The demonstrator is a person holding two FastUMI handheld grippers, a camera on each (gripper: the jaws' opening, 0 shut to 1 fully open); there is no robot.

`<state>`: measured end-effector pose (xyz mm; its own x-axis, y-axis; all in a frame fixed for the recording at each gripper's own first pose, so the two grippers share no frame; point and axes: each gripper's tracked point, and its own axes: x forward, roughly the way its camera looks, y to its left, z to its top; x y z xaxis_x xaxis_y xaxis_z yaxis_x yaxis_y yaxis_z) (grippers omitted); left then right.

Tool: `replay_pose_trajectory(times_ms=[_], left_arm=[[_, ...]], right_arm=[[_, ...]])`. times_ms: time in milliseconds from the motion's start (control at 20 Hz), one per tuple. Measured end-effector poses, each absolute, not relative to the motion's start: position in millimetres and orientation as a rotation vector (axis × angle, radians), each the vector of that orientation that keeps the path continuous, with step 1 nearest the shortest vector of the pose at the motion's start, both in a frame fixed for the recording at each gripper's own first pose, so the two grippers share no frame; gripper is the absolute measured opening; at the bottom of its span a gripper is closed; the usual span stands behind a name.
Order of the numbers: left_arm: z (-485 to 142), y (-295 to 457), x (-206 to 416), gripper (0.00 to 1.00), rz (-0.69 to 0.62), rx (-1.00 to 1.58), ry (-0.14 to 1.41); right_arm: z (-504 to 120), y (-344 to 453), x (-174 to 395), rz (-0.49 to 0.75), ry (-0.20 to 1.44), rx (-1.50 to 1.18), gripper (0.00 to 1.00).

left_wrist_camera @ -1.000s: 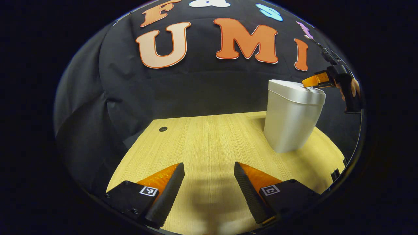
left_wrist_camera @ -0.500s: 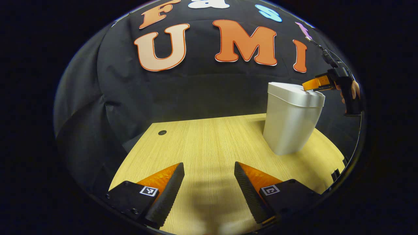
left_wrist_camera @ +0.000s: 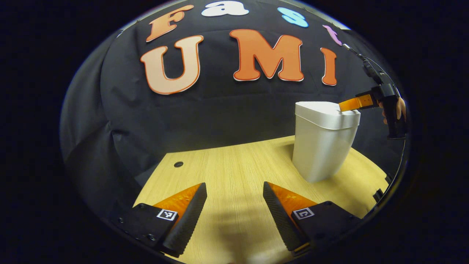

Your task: Press the lid of the desktop garbage bin to open it, pick up the crumpled paper on the desktop and throw it into the bin, then pick up the pop can on the desktop and drop it into the bin, and finally close the garbage bin lid.

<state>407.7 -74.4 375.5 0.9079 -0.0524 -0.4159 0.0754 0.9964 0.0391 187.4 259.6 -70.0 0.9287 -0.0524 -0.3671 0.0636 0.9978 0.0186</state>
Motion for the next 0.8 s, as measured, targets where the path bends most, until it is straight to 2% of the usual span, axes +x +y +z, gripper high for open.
replay_pose_trajectory(times_ms=[50, 100, 150, 600, 800], left_arm=[[382.6, -75.5, 412.6, 0.99, -0.073, 0.056, 0.412], [388.2, -76.3, 415.7, 0.99, -0.078, 0.056, 0.400], [392.9, -77.6, 419.2, 1.00, -0.082, 0.055, 0.386], [442.2, -86.2, 437.5, 1.00, -0.085, 0.042, 0.266], [458.8, -87.6, 441.1, 0.99, -0.104, 0.038, 0.225]], right_arm=[[-71.7, 261.4, 181.6, -0.056, 0.378, 0.017, 0.84], [-72.5, 263.0, 176.9, -0.054, 0.378, 0.006, 0.80], [-73.6, 264.4, 169.6, -0.054, 0.377, 0.001, 0.86], [-75.8, 289.4, 137.0, -0.024, 0.328, 0.014, 0.90], [-81.0, 308.3, 128.1, 0.029, 0.323, 0.009, 0.92]])
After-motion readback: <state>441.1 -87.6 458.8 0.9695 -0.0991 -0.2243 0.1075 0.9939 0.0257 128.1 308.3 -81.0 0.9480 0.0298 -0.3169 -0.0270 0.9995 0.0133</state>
